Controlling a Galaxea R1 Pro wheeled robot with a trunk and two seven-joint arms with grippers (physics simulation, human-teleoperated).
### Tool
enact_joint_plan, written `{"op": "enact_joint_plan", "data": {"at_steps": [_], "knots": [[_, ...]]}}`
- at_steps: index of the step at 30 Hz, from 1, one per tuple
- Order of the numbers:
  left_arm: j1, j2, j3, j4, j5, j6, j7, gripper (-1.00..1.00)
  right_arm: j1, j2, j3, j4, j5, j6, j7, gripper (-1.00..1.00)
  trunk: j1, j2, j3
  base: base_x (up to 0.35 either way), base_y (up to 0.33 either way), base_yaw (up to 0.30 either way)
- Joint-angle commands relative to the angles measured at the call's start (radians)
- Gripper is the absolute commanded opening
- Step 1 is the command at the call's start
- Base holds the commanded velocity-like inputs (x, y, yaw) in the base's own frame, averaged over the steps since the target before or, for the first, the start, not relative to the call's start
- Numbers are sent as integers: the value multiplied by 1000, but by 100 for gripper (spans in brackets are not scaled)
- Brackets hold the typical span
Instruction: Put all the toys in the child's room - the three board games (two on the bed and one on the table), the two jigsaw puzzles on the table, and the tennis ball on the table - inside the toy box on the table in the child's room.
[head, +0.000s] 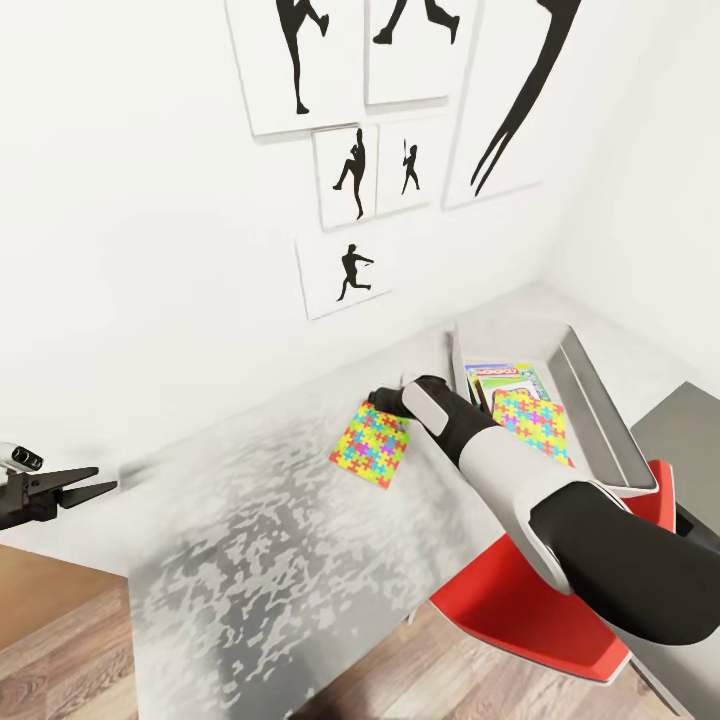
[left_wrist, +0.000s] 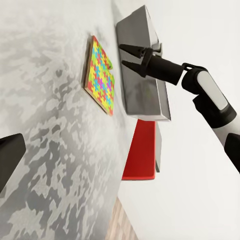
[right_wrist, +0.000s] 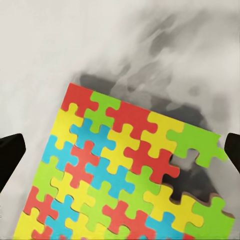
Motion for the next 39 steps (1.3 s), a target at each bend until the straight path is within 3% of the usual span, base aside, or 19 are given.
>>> {"op": "enact_joint_plan", "data": {"at_steps": [1,13,39], "knots": [[0,1,-1,0,1,11,-3,100,-1,0,4,-2,-13,9,-7,100,1,-2,-2,0,0,0],[0,1,-1,0,1,11,-3,100,0,0,2,-7,-23,11,-6,100,1,-2,-3,0,0,0],[0,0,-1,0,1,11,-3,100,0,0,3,-8,-22,10,-6,100,1,-2,-28,0,0,0]]}}
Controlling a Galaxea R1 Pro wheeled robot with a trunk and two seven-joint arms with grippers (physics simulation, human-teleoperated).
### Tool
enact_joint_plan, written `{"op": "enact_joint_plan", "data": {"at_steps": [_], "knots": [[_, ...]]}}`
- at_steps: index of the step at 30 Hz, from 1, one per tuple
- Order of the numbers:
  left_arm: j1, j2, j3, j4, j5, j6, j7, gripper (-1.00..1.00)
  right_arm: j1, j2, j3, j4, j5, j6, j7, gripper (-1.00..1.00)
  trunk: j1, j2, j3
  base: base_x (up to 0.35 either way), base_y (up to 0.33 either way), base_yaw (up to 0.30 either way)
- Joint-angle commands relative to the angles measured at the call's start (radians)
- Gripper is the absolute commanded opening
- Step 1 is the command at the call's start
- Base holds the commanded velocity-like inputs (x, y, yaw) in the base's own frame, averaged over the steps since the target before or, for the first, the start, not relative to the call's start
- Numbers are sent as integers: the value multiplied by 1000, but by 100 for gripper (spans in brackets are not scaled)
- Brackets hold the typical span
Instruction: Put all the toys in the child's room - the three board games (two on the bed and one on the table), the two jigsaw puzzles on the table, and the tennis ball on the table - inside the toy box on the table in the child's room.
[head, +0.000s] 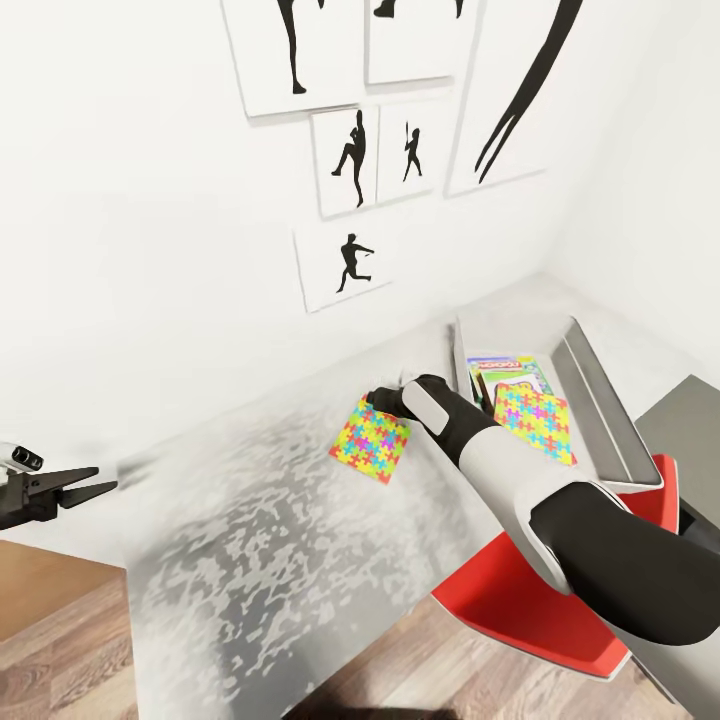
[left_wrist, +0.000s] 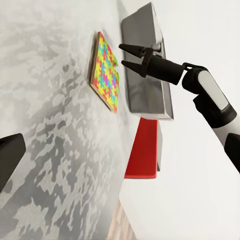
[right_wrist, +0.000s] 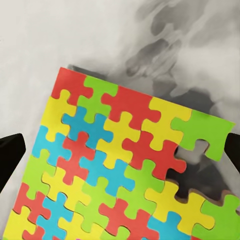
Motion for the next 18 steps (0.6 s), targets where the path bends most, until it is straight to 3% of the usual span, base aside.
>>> {"op": "enact_joint_plan", "data": {"at_steps": [1,18], "knots": [[0,1,-1,0,1,11,-3,100,-1,0,5,-1,-8,2,-7,100,1,-2,-2,0,0,0],[0,0,-1,0,1,11,-3,100,-1,0,5,-2,-8,5,-6,100,1,-2,-17,0,0,80]]}}
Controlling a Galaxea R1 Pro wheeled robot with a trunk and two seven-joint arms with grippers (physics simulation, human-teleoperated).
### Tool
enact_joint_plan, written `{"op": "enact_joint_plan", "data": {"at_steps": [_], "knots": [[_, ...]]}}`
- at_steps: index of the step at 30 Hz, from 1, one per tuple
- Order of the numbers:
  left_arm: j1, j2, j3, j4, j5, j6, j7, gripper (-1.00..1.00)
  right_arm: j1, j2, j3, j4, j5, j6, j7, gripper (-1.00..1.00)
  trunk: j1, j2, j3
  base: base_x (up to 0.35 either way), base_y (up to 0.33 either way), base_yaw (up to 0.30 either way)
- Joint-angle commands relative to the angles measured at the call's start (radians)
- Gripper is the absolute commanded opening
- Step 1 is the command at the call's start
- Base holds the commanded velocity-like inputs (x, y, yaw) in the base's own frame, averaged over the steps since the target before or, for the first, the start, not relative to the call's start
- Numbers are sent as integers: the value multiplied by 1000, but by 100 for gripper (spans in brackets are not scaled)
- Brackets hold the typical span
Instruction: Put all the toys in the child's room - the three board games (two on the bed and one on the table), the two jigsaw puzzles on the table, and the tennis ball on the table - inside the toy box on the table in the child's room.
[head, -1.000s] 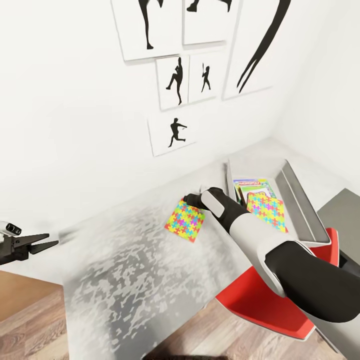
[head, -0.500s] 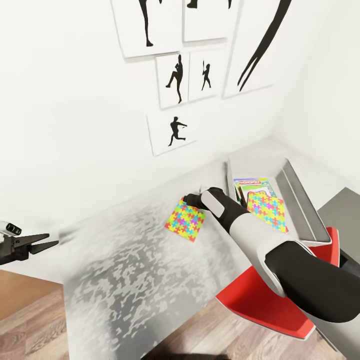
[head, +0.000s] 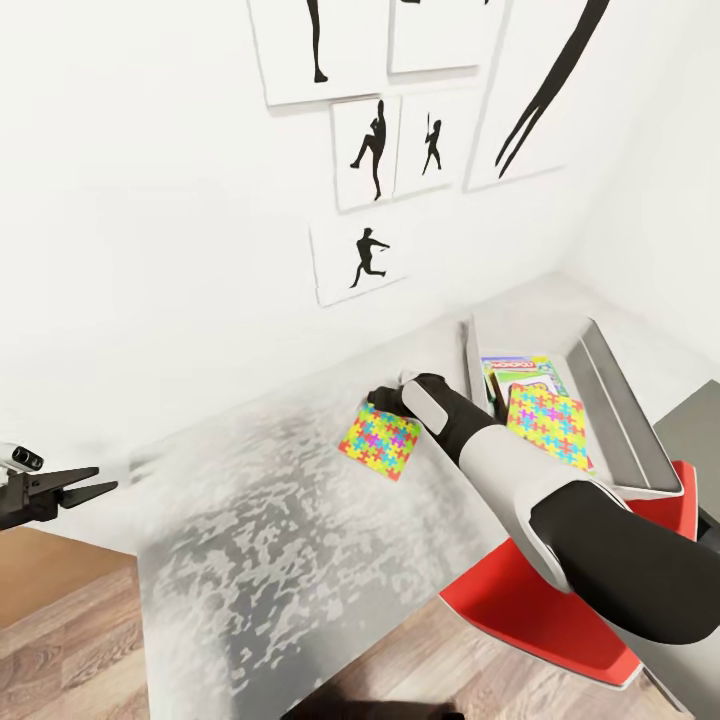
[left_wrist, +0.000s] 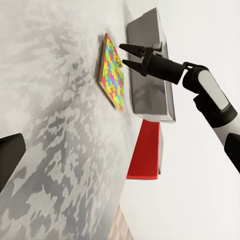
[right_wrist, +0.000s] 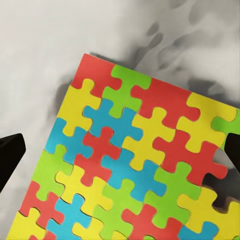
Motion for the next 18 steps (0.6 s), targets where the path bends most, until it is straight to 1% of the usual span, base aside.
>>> {"op": "enact_joint_plan", "data": {"at_steps": [1,18], "knots": [[-1,0,-1,0,1,11,-3,100,4,0,0,0,-38,-2,-6,100,1,-1,-2,0,0,7],[-1,-1,-1,0,1,11,-3,100,4,0,-1,1,-40,-1,-6,100,1,-1,-2,0,0,1]]}}
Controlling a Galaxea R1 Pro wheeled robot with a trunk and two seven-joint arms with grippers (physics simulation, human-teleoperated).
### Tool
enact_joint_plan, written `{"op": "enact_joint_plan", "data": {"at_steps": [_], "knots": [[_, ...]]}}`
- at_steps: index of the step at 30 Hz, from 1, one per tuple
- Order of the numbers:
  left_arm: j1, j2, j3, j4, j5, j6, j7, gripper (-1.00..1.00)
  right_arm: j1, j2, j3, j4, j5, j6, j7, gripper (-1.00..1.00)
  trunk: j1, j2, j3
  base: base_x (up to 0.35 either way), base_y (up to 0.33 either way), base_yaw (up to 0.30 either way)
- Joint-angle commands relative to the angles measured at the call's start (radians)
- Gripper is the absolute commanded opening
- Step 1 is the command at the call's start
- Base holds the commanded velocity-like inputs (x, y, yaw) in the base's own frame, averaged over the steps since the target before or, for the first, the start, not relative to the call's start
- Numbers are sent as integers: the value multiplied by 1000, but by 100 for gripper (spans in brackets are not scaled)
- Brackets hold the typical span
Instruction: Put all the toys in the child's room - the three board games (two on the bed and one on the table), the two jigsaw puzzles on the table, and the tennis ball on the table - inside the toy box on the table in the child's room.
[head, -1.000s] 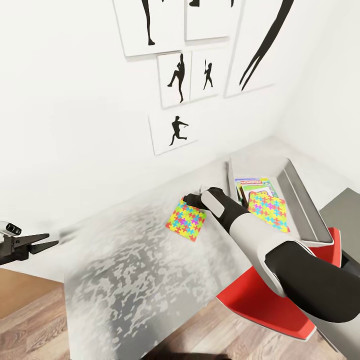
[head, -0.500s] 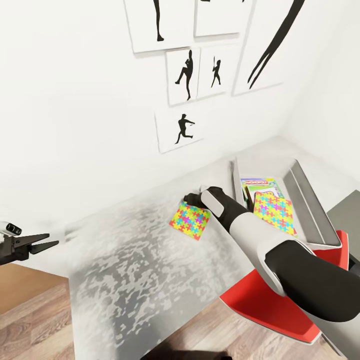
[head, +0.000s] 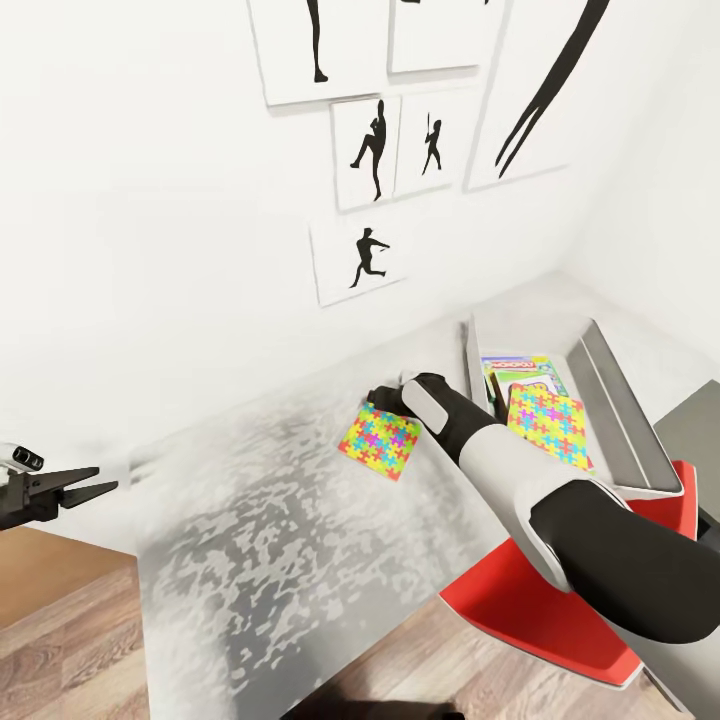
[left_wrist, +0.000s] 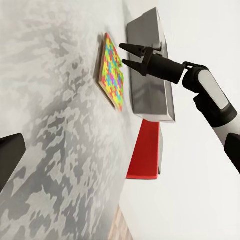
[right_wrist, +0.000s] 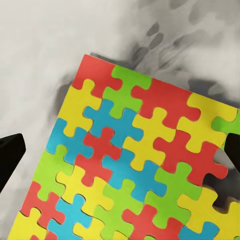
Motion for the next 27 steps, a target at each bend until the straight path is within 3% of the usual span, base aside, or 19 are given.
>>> {"op": "enact_joint_plan", "data": {"at_steps": [1,19,27], "knots": [[-1,0,-1,0,1,11,-3,100,6,0,0,0,-36,-2,-6,100,1,-1,-2,0,0,0],[-1,-1,-1,0,1,11,-3,100,6,0,-2,22,-37,6,-9,100,1,-1,-2,-16,0,0],[-1,-1,-1,0,1,11,-3,100,6,0,-50,24,-37,12,-10,100,1,-1,-2,-79,0,0]]}}
